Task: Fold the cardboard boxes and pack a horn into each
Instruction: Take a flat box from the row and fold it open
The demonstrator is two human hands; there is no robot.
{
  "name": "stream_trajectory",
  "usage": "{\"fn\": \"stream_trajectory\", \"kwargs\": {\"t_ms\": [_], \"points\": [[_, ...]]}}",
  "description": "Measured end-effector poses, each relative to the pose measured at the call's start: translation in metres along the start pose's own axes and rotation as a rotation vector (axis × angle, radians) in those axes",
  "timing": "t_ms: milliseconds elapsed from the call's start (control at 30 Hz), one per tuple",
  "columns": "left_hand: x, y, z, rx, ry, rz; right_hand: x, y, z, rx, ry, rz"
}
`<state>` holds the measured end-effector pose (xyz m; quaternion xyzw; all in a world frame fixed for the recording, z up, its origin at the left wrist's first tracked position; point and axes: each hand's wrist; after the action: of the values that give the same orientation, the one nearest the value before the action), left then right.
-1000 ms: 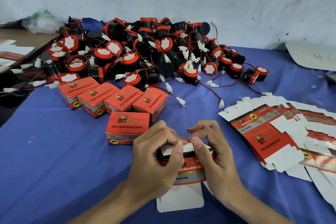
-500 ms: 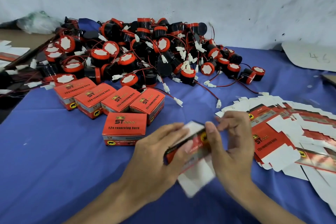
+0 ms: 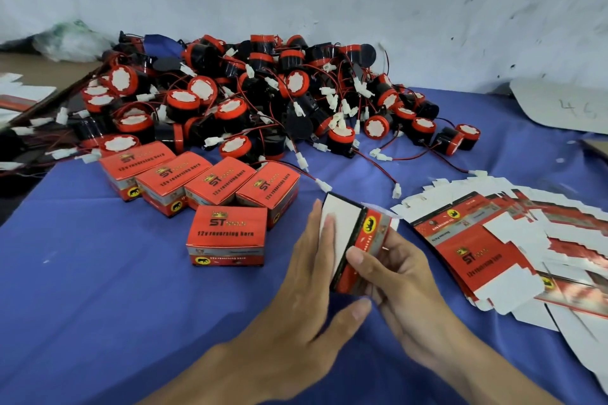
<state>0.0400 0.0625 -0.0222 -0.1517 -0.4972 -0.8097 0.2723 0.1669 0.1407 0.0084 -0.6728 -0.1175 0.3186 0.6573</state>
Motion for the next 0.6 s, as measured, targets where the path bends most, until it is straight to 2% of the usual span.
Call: {"fn": "stream_trajectory", "kwargs": {"t_ms": [33, 67, 100, 167, 200, 233, 267, 333, 367, 400, 467, 500, 567, 600], "points": [[0.002, -0.002, 0.0, 0.023, -0.023, -0.02, 0.002, 0.0, 0.001, 0.004, -0.031, -0.061], [0.005, -0.004, 0.001, 0.056, -0.031, -0.052, 0.004, 0.0, 0.001, 0.062, -0.056, -0.221], [0.009, -0.005, 0.003, 0.099, -0.006, -0.099, 0.007, -0.002, 0.003, 0.186, -0.078, -0.457], [0.016, -0.007, 0.006, 0.185, 0.087, -0.169, 0.016, -0.008, 0.01, 0.598, -0.179, -1.15], [0.018, -0.008, 0.008, 0.191, 0.116, -0.159, 0.017, -0.013, 0.012, 0.739, -0.256, -1.4], [0.018, -0.01, 0.009, 0.18, 0.121, -0.122, 0.017, -0.016, 0.013, 0.806, -0.353, -1.578], [0.018, -0.012, 0.01, 0.16, 0.119, -0.079, 0.013, -0.022, 0.013, 0.761, -0.473, -1.656], [0.02, -0.015, 0.012, 0.135, 0.135, -0.017, 0.007, -0.042, 0.022, 0.55, -0.683, -1.612], [0.023, -0.018, 0.014, 0.14, 0.151, -0.003, 0.006, -0.053, 0.029, 0.478, -0.717, -1.499], [0.027, -0.021, 0.015, 0.154, 0.164, 0.012, 0.003, -0.063, 0.038, 0.48, -0.674, -1.333], [0.034, -0.027, 0.015, 0.197, 0.186, 0.071, -0.007, -0.079, 0.068, 0.529, -0.425, -0.998], [0.036, -0.03, 0.014, 0.214, 0.211, 0.097, -0.014, -0.08, 0.09, 0.535, -0.288, -0.904], [0.037, -0.032, 0.012, 0.241, 0.279, 0.1, -0.036, -0.069, 0.142, 0.502, -0.118, -0.944], [0.037, -0.032, 0.012, 0.239, 0.319, 0.09, -0.05, -0.059, 0.169, 0.453, -0.12, -1.043]]}}
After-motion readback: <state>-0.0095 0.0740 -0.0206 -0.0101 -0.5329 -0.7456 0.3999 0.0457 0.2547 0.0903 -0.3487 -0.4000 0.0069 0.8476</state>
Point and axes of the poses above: each hand's wrist, its own z-axis towards the middle knuckle, its own x-axis out of the back of the hand, y = z × x, and after that the axes turned 5 degrees about y, right-handed
